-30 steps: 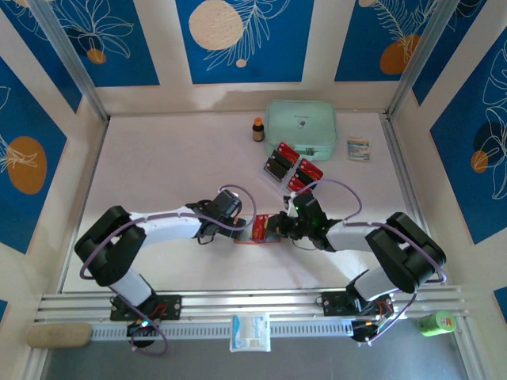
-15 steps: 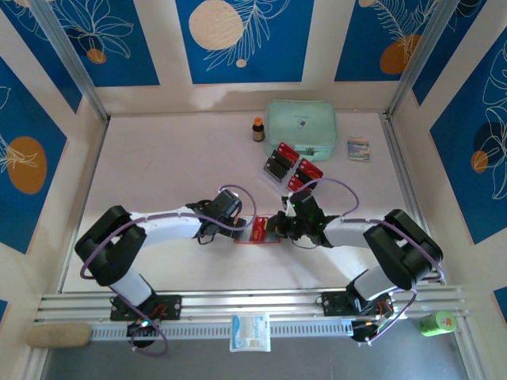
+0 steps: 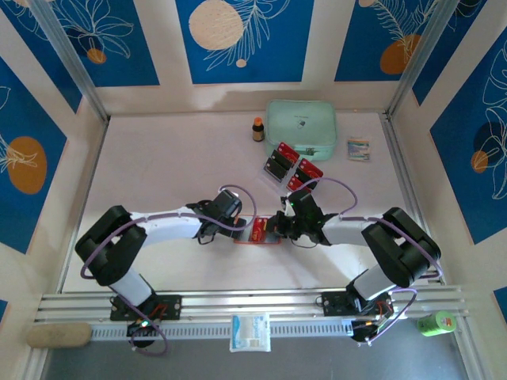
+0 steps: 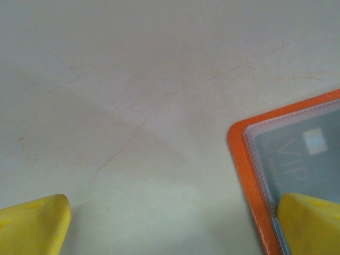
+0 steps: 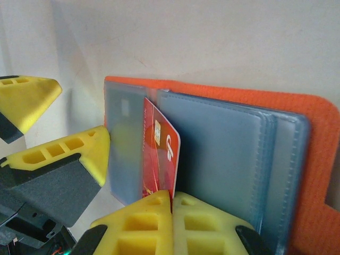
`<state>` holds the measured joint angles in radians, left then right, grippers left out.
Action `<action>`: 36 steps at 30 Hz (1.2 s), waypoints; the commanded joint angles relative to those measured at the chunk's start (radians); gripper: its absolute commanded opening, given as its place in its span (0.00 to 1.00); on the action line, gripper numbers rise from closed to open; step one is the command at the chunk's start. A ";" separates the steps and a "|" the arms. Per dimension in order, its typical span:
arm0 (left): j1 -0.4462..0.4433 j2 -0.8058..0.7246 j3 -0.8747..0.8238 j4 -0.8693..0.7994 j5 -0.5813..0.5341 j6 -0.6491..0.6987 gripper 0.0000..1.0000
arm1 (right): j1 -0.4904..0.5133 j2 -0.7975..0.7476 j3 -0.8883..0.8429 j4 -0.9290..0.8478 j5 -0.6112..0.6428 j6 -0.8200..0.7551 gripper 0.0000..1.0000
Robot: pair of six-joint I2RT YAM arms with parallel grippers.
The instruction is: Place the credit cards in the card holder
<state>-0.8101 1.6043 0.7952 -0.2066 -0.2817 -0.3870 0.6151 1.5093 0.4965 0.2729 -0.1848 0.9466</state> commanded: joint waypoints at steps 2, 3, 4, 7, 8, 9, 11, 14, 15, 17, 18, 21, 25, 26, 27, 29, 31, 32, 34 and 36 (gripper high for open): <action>-0.007 0.022 -0.021 -0.013 -0.010 -0.010 1.00 | 0.008 0.001 0.024 -0.088 -0.022 -0.031 0.00; -0.007 0.022 -0.021 -0.013 -0.009 -0.010 1.00 | 0.008 0.004 0.029 -0.095 -0.025 -0.032 0.00; -0.007 0.022 -0.021 -0.013 -0.008 -0.010 1.00 | 0.008 0.010 0.036 -0.102 -0.027 -0.038 0.00; -0.006 0.023 -0.022 -0.011 -0.009 -0.010 1.00 | 0.008 0.033 0.057 -0.116 -0.036 -0.041 0.00; -0.007 0.024 -0.024 -0.009 -0.010 -0.010 1.00 | 0.008 0.043 0.061 -0.116 -0.042 -0.040 0.00; -0.007 0.026 -0.023 -0.008 -0.009 -0.010 1.00 | 0.008 0.052 0.067 -0.116 -0.047 -0.041 0.00; -0.006 0.026 -0.024 -0.010 -0.008 -0.010 1.00 | 0.009 0.074 0.075 -0.116 -0.054 -0.038 0.00; -0.006 0.023 -0.025 -0.006 -0.008 -0.012 1.00 | 0.014 0.100 0.086 -0.114 -0.062 -0.037 0.00; -0.007 0.023 -0.025 -0.007 -0.007 -0.012 1.00 | 0.015 0.106 0.088 -0.113 -0.062 -0.034 0.00; -0.006 0.018 -0.022 -0.009 -0.006 -0.012 1.00 | 0.015 0.114 0.089 -0.113 -0.067 -0.032 0.00; -0.006 0.015 -0.021 -0.010 -0.006 -0.012 1.00 | 0.016 0.116 0.091 -0.114 -0.069 -0.034 0.00; -0.005 -0.002 -0.012 -0.019 -0.003 -0.019 1.00 | 0.015 0.114 0.106 -0.140 -0.080 -0.048 0.02; 0.006 -0.032 -0.004 -0.042 0.004 -0.046 1.00 | 0.017 0.084 0.158 -0.224 -0.083 -0.097 0.24; 0.011 -0.039 -0.007 -0.045 0.008 -0.054 1.00 | 0.015 0.074 0.174 -0.254 -0.079 -0.111 0.29; 0.016 -0.045 -0.009 -0.047 0.012 -0.062 1.00 | 0.016 0.065 0.189 -0.277 -0.077 -0.124 0.32; 0.022 -0.054 -0.017 -0.048 0.018 -0.071 1.00 | 0.016 0.046 0.222 -0.328 -0.069 -0.151 0.36; 0.025 -0.058 -0.025 -0.051 0.018 -0.075 1.00 | 0.016 0.033 0.250 -0.373 -0.063 -0.171 0.37; 0.025 -0.060 -0.030 -0.050 0.017 -0.076 1.00 | 0.017 0.028 0.261 -0.390 -0.059 -0.179 0.37; 0.028 -0.067 -0.041 -0.048 0.016 -0.078 1.00 | 0.018 0.025 0.277 -0.414 -0.052 -0.189 0.36; 0.030 -0.074 -0.052 -0.045 0.015 -0.081 1.00 | 0.024 0.032 0.293 -0.434 -0.042 -0.198 0.34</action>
<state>-0.7902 1.5581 0.7647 -0.2253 -0.2771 -0.4473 0.6285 1.5585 0.7624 -0.0704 -0.2352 0.7921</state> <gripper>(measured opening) 0.998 0.341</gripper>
